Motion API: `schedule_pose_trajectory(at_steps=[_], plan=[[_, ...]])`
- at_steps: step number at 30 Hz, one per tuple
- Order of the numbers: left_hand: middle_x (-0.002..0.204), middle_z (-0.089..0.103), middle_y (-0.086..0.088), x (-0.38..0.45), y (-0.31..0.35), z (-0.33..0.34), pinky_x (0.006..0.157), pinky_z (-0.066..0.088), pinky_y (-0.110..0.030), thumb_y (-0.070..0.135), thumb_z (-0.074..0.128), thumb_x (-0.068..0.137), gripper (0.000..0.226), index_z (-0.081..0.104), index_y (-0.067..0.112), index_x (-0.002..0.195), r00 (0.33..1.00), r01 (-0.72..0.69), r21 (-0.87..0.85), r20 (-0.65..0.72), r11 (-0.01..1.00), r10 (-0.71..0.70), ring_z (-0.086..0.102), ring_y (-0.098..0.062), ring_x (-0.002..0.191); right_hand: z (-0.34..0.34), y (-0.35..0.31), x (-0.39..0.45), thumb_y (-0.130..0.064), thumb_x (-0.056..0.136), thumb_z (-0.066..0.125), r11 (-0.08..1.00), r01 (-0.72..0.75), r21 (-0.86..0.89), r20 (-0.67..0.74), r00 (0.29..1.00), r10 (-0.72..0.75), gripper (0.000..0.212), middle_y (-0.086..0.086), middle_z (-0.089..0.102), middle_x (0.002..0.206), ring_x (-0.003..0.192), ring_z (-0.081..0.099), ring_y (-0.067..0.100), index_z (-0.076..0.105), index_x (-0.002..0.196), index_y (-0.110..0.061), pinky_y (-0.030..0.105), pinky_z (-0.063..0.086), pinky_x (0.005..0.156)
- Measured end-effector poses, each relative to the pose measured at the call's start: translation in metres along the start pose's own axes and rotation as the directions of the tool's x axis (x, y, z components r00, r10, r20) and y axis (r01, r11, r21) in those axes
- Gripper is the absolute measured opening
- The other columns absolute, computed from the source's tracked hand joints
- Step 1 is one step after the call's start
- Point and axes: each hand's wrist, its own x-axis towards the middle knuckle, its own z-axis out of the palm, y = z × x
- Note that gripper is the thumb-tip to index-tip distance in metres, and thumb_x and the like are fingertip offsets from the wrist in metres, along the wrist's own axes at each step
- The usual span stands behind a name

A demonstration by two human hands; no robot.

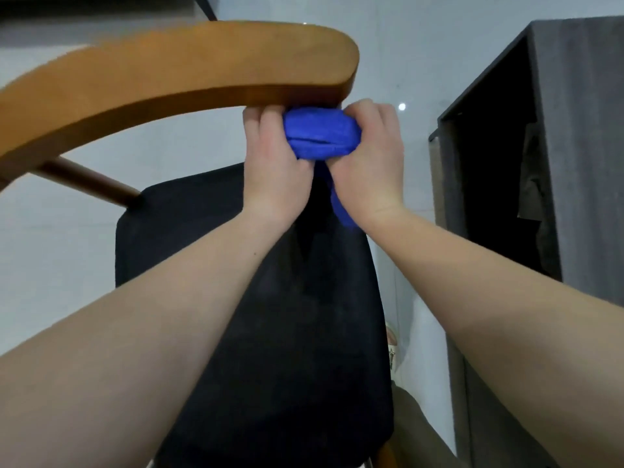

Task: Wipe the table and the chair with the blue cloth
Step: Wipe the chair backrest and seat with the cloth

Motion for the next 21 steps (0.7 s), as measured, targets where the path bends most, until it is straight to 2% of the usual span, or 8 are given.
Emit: schedule_pose_trajectory(at_steps=[3, 5, 8, 10, 13, 15, 18, 21], plan=[[0.114, 0.043, -0.005, 0.006, -0.007, 0.004, 0.081, 0.04, -0.015, 0.005, 0.055, 0.082, 0.025, 0.057, 0.005, 0.107, 0.999, 0.024, -0.065, -0.043, 0.998, -0.027, 0.049, -0.013, 0.084, 0.012, -0.005, 0.004, -0.021, 0.078, 0.058, 0.998, -0.047, -0.031, -0.045, 0.998, 0.046, 0.016, -0.006, 0.054, 0.098, 0.074, 0.051, 0.008, 0.048, 0.088, -0.028, 0.027, 0.042, 0.065], [0.115, 0.045, -0.006, 0.01, -0.02, 0.007, 0.078, 0.042, -0.016, 0.009, 0.054, 0.086, 0.022, 0.057, 0.008, 0.108, 0.995, 0.078, -0.034, 0.069, 0.996, -0.075, 0.052, -0.011, 0.081, 0.023, 0.002, 0.006, -0.026, 0.078, 0.056, 0.985, -0.16, -0.064, -0.026, 0.987, 0.158, 0.014, -0.006, 0.059, 0.096, 0.076, 0.056, 0.01, 0.048, 0.089, -0.028, 0.033, 0.047, 0.066], [0.112, 0.047, -0.007, 0.023, -0.04, 0.005, 0.076, 0.045, -0.029, 0.021, 0.051, 0.092, 0.011, 0.051, 0.014, 0.1, 0.939, 0.128, 0.15, 0.301, 0.98, -0.168, 0.055, -0.021, 0.087, 0.038, 0.008, 0.003, -0.022, 0.078, 0.055, 0.949, -0.309, -0.054, 0.012, 0.951, 0.31, 0.015, -0.006, 0.063, 0.091, 0.079, 0.061, 0.012, 0.05, 0.091, -0.026, 0.041, 0.053, 0.075], [0.11, 0.05, -0.008, 0.034, -0.041, -0.005, 0.071, 0.043, -0.031, 0.027, 0.051, 0.092, 0.012, 0.048, 0.016, 0.098, 0.914, 0.104, 0.225, 0.363, 0.969, -0.182, 0.055, -0.024, 0.087, 0.042, 0.004, 0.004, -0.022, 0.078, 0.057, 0.942, -0.331, -0.057, 0.03, 0.943, 0.333, 0.018, -0.004, 0.063, 0.091, 0.08, 0.062, 0.012, 0.051, 0.095, -0.024, 0.04, 0.054, 0.077], [0.105, 0.052, -0.008, 0.042, -0.037, -0.027, 0.067, 0.037, -0.028, 0.026, 0.052, 0.091, 0.012, 0.046, 0.017, 0.095, 0.902, 0.02, 0.231, 0.416, 0.973, -0.117, 0.055, -0.026, 0.087, 0.045, -0.007, 0.003, -0.024, 0.076, 0.061, 0.93, -0.366, -0.006, 0.069, 0.928, 0.366, 0.028, -0.006, 0.065, 0.091, 0.083, 0.064, 0.013, 0.054, 0.103, -0.022, 0.041, 0.056, 0.081], [0.103, 0.049, -0.007, 0.038, -0.04, -0.04, 0.067, 0.037, -0.028, 0.024, 0.053, 0.091, 0.011, 0.046, 0.016, 0.096, 0.911, 0.027, 0.216, 0.398, 0.976, -0.113, 0.054, -0.025, 0.084, 0.047, -0.016, 0.0, -0.024, 0.075, 0.061, 0.936, -0.351, -0.005, 0.097, 0.932, 0.35, 0.03, -0.007, 0.066, 0.091, 0.084, 0.065, 0.013, 0.054, 0.104, -0.023, 0.04, 0.056, 0.082], [0.105, 0.051, -0.006, 0.026, -0.049, -0.062, 0.062, 0.036, -0.023, 0.024, 0.054, 0.09, 0.012, 0.05, 0.016, 0.098, 0.944, 0.129, 0.173, 0.278, 0.976, -0.174, 0.051, -0.016, 0.076, 0.059, -0.035, -0.008, -0.023, 0.076, 0.06, 0.958, -0.287, -0.013, 0.156, 0.946, 0.285, 0.022, -0.007, 0.065, 0.087, 0.081, 0.064, 0.013, 0.052, 0.097, -0.024, 0.04, 0.055, 0.079], [0.105, 0.051, -0.006, 0.004, -0.06, -0.089, 0.068, 0.04, -0.029, 0.025, 0.053, 0.088, 0.015, 0.051, 0.017, 0.099, 0.957, 0.189, 0.207, 0.182, 0.96, -0.228, 0.052, -0.02, 0.078, 0.081, -0.053, -0.018, -0.023, 0.074, 0.055, 0.977, -0.199, -0.08, 0.23, 0.95, 0.212, 0.021, -0.004, 0.064, 0.089, 0.081, 0.063, 0.017, 0.052, 0.095, -0.026, 0.044, 0.055, 0.075]])
